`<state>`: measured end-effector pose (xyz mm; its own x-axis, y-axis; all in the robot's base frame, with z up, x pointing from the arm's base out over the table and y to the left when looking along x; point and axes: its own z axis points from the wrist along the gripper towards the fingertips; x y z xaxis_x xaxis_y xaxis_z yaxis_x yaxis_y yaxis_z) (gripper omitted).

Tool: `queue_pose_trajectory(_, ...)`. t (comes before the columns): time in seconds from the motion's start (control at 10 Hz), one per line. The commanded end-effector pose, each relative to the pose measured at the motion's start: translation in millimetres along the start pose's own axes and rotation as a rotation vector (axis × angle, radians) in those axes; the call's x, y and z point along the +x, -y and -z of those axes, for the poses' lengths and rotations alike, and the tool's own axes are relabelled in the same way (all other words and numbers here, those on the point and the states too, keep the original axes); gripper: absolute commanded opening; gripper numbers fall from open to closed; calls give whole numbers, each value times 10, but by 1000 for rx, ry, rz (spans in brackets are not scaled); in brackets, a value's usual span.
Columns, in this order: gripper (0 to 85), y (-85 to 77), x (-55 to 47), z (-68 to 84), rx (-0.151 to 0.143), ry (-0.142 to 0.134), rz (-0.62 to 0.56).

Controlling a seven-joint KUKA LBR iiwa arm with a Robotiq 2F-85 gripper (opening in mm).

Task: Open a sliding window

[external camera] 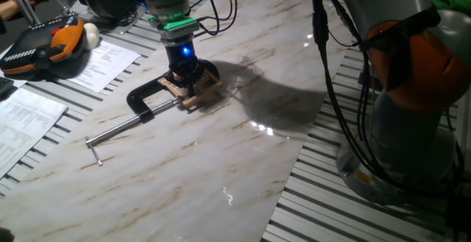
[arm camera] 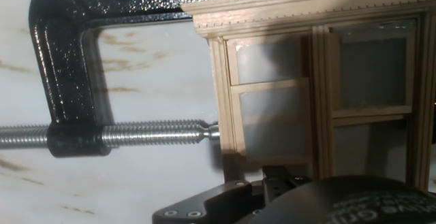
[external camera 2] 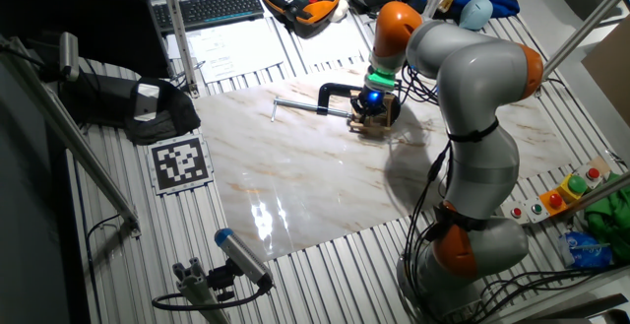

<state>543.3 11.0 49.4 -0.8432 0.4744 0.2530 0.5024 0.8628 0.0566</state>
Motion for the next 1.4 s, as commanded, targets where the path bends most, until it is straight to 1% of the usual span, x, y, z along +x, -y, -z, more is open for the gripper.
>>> queue_pose_trajectory(0.0,0,-1,-1,4,0,1,0)
queue_pose_trajectory(0.3,0,-1,-9,-28,-10,-3,2)
queue_pose_trajectory(0.4,0,0,-13,-28,-9,-3,0)
queue_pose_trajectory(0.9,0,-16,-51,-36,-8,8,0)
queue_pose_trajectory(1.0,0,-20,-60,-37,-7,11,1)
queue_pose_trajectory(1.2,0,-31,-89,-23,11,23,10)
queue_pose_trajectory(1.3,0,-34,-107,-33,9,27,14)
